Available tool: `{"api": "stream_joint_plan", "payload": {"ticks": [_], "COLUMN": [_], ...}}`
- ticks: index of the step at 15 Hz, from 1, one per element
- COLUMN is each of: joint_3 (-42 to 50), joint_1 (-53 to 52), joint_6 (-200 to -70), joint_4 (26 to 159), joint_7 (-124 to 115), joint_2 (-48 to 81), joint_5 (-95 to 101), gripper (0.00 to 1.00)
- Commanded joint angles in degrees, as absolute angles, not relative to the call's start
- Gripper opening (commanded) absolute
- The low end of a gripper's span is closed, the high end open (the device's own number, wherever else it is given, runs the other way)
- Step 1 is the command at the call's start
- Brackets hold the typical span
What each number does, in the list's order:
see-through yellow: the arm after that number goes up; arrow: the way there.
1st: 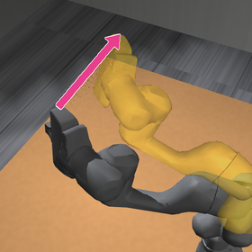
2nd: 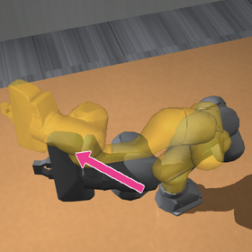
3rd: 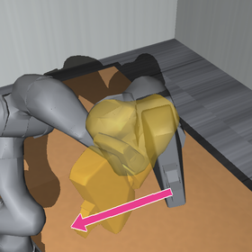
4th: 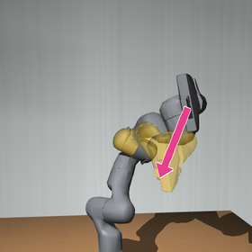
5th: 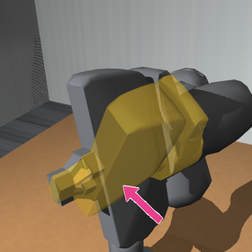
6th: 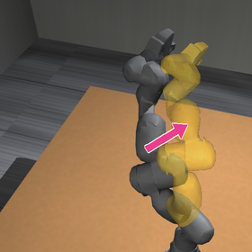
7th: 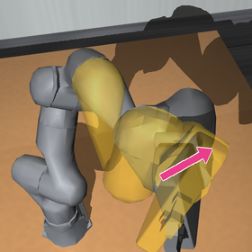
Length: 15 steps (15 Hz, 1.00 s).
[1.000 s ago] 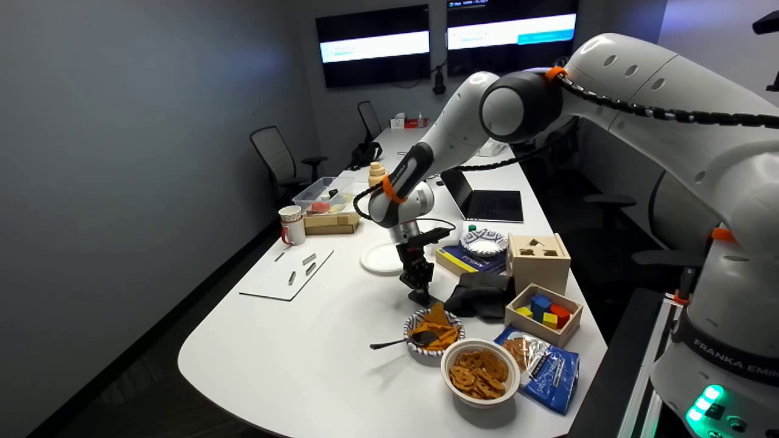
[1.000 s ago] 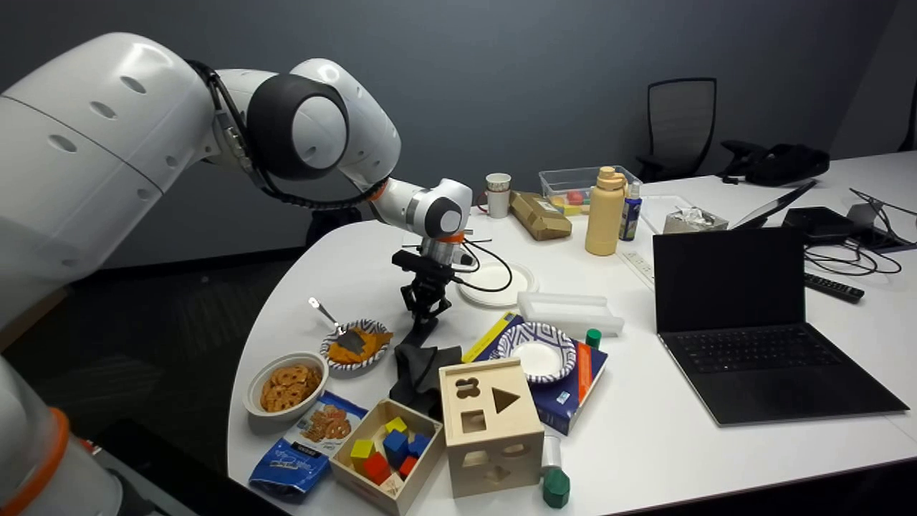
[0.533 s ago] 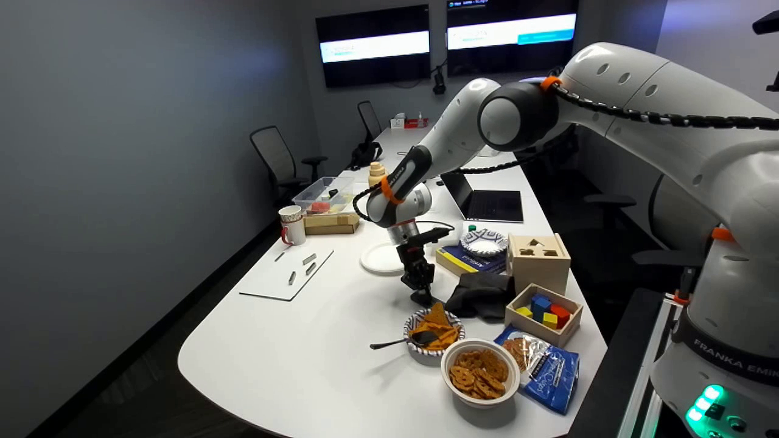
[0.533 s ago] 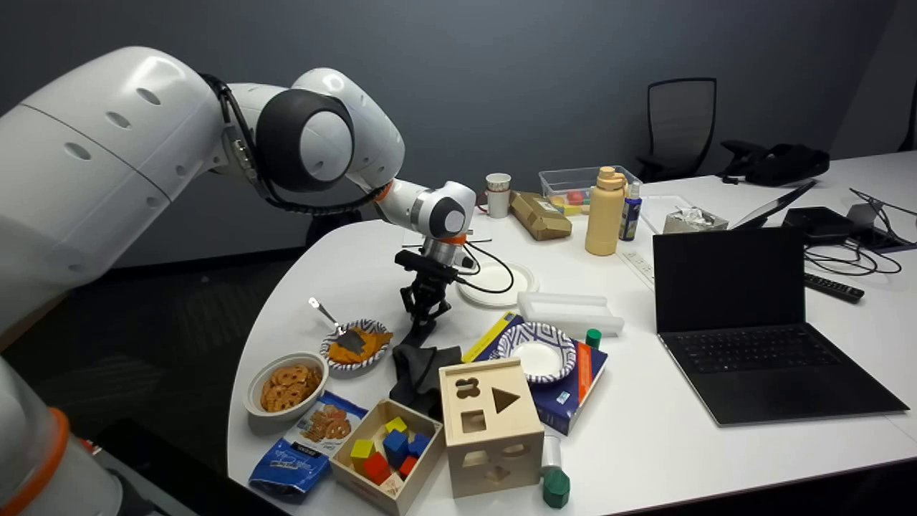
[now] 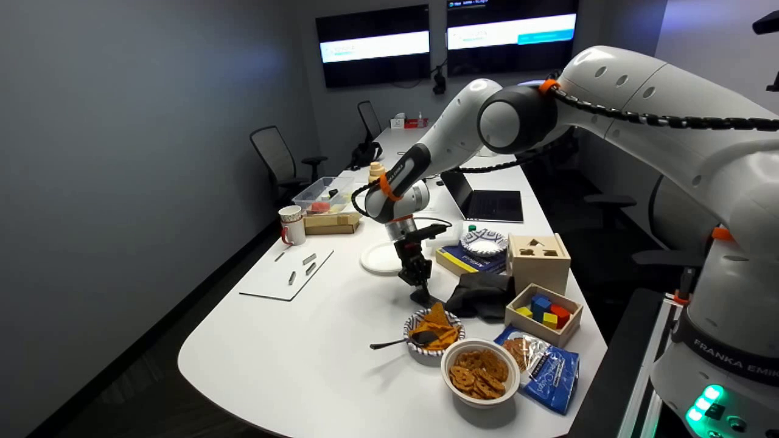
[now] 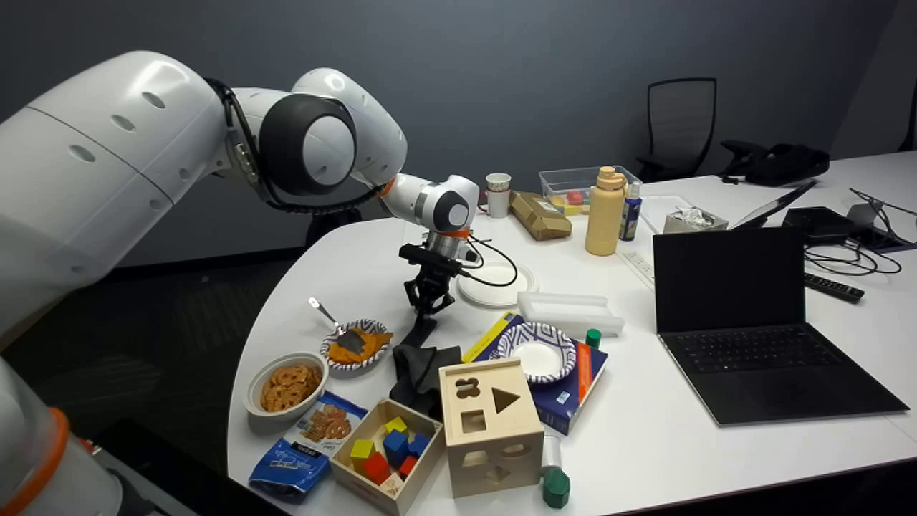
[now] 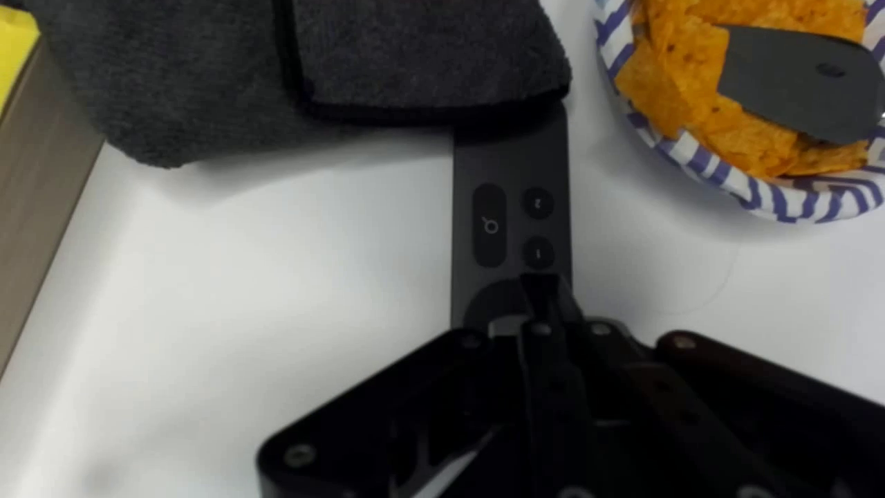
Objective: Press the button on the remote
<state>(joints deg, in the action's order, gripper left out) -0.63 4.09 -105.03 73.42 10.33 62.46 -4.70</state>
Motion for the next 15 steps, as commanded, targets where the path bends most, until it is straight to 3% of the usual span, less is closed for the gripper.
{"api": "stream_joint_plan", "payload": {"ticks": [1, 4, 5, 6, 8, 15], "joint_3": [-1.1, -1.0, -1.1, -1.1, -1.0, -0.7], "joint_1": [4.3, 4.1, 4.1, 4.1, 4.0, 4.0], "joint_6": [-104.9, -105.2, -105.4, -105.7, -106.1, -104.7], "joint_4": [74.2, 76.5, 77.6, 78.5, 80.8, 86.3], "joint_7": [10.4, 10.3, 10.3, 10.4, 10.0, 10.6], "joint_2": [58.7, 54.3, 52.5, 50.9, 47.2, 37.8], "joint_5": [-3.9, -3.7, -3.8, -3.8, -4.0, -3.5], "gripper": [0.00, 0.00, 0.26, 0.28, 0.40, 0.94]}}
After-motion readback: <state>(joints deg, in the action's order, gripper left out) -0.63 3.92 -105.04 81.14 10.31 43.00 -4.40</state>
